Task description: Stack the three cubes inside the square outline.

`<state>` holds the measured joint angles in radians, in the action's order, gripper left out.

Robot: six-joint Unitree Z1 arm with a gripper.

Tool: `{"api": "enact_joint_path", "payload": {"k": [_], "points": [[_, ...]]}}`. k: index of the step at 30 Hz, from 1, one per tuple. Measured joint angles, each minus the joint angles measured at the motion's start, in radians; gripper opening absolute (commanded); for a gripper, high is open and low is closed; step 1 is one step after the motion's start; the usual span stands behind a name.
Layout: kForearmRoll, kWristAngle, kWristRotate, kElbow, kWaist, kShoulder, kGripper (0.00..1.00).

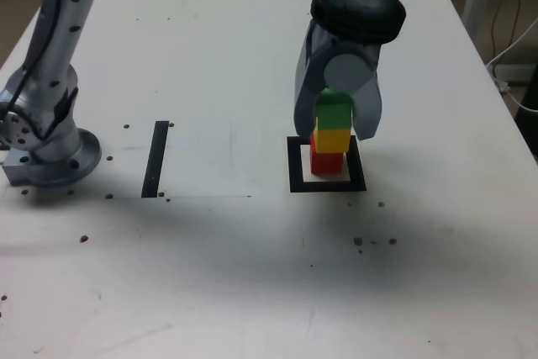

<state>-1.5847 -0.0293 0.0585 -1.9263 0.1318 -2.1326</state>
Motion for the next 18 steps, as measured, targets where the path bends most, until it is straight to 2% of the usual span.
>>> {"api": "enact_joint_path", "payload": {"k": [14, 18], "points": [[0.0, 0.001, 0.0, 0.017, -0.002, 0.0, 1.0], [0.0, 0.025, 0.001, 0.019, -0.003, 0.022, 1.0]]}}
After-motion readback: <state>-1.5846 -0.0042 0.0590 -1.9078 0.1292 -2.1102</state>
